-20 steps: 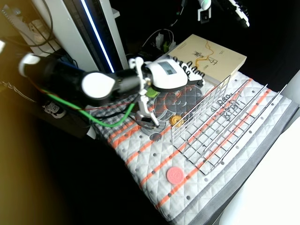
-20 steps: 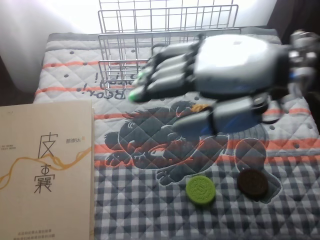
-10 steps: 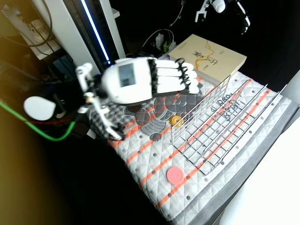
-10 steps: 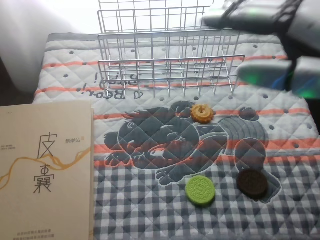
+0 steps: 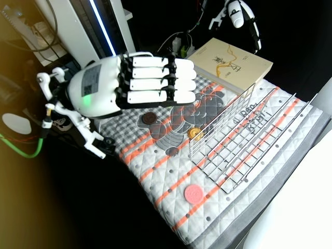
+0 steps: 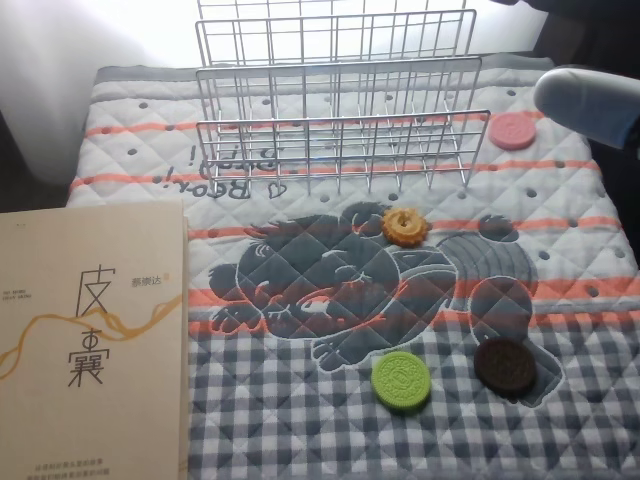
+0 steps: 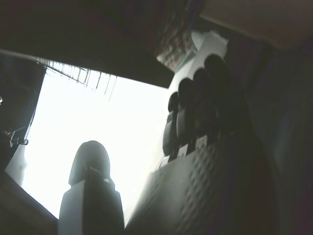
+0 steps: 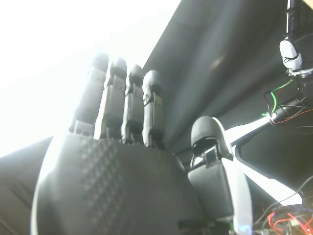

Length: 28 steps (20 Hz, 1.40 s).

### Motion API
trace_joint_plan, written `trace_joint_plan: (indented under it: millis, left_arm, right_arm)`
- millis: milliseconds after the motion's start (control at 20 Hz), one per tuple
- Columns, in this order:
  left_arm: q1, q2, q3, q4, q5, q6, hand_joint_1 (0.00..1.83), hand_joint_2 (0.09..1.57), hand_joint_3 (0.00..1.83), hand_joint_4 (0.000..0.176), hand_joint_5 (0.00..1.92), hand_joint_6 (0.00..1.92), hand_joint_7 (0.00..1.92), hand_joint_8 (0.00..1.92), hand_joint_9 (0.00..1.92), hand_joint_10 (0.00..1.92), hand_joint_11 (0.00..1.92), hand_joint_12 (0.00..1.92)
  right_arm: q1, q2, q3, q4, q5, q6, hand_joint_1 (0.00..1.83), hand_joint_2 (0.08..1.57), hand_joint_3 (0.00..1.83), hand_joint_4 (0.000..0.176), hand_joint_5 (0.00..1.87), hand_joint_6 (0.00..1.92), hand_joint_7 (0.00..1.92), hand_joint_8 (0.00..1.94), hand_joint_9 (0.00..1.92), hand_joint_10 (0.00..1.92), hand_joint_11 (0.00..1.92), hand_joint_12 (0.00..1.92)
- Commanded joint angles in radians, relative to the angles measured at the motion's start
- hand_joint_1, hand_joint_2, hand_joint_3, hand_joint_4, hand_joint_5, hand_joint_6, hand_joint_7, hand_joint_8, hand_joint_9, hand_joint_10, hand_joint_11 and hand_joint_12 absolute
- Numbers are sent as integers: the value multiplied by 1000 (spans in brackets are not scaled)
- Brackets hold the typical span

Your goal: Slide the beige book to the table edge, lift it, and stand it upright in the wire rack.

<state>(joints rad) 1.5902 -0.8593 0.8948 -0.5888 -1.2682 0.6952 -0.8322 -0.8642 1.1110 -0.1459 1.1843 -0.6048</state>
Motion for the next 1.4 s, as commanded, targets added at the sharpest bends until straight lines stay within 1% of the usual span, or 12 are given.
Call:
trace_joint_plan:
  millis: [0, 100, 300, 350, 400, 500, 550, 700, 800, 900, 1000, 1350]
  left_arm:
    - [-6, -7, 13, 2, -68, -20, 214, 958, 0, 56, 125, 0, 239, 1, 167, 2, 0, 237]
    - [-19, -15, 34, 32, -22, -40, 197, 958, 3, 37, 120, 0, 229, 0, 156, 0, 0, 297]
    - [-71, -32, 76, 85, 73, -52, 180, 991, 6, 63, 66, 0, 211, 0, 156, 1, 0, 340]
    - [-87, -37, 86, 100, 100, -52, 138, 972, 1, 73, 64, 0, 233, 0, 187, 2, 0, 471]
    - [-102, -43, 96, 112, 122, -52, 135, 982, 2, 66, 63, 0, 229, 1, 196, 2, 0, 518]
    - [-122, -50, 108, 128, 150, -52, 131, 964, 0, 85, 78, 2, 230, 0, 222, 4, 0, 667]
    - [-128, -54, 113, 133, 161, -53, 137, 976, 1, 64, 86, 2, 208, 3, 226, 3, 0, 721]
    - [-133, -57, 120, 141, 169, -63, 135, 973, 0, 75, 83, 0, 207, 1, 198, 8, 0, 614]
    - [-135, -57, 122, 143, 169, -71, 138, 995, 2, 53, 137, 7, 221, 2, 233, 11, 0, 713]
    - [-138, -57, 126, 145, 165, -79, 121, 992, 0, 25, 370, 20, 284, 4, 290, 9, 0, 868]
    - [-145, -57, 130, 148, 161, -84, 152, 1030, 4, 0, 601, 22, 320, 3, 258, 2, 0, 781]
    - [-172, -57, 144, 156, 165, -87, 114, 1038, 0, 0, 630, 3, 294, 0, 254, 1, 0, 789]
  right_arm:
    - [8, -4, 0, 34, 121, 0, 30, 1369, 3, 0, 391, 4, 344, 4, 316, 5, 334, 30]
    - [7, -5, 1, 37, 121, 0, 38, 1385, 8, 0, 385, 1, 349, 4, 308, 1, 316, 20]
    - [2, -6, 2, 44, 121, 0, 35, 1388, 3, 0, 378, 0, 330, 0, 297, 0, 305, 10]
    - [0, -6, 2, 45, 121, 0, 46, 1386, 1, 0, 376, 0, 333, 1, 297, 0, 308, 10]
    - [-2, -6, 2, 46, 121, 0, 49, 1381, 0, 0, 371, 0, 329, 0, 292, 0, 304, 8]
    - [-3, -7, 2, 47, 121, 0, 70, 1363, 0, 0, 383, 4, 342, 5, 315, 7, 325, 15]
    - [-4, -7, 2, 47, 121, 0, 74, 1361, 0, 0, 385, 4, 346, 6, 321, 9, 332, 18]
    - [-6, -7, 2, 48, 121, 0, 120, 1347, 0, 0, 380, 1, 346, 2, 321, 4, 332, 14]
    - [-8, -7, 2, 49, 121, 0, 117, 1341, 0, 0, 382, 2, 348, 2, 331, 7, 334, 14]
    - [-8, -8, 2, 50, 121, 0, 105, 1347, 0, 0, 374, 0, 342, 0, 320, 1, 323, 8]
    - [-9, -10, 3, 50, 121, 0, 130, 1324, 0, 0, 389, 4, 360, 4, 342, 6, 343, 14]
    - [-14, -14, 5, 54, 120, 0, 106, 1333, 0, 0, 374, 4, 349, 3, 339, 5, 365, 16]
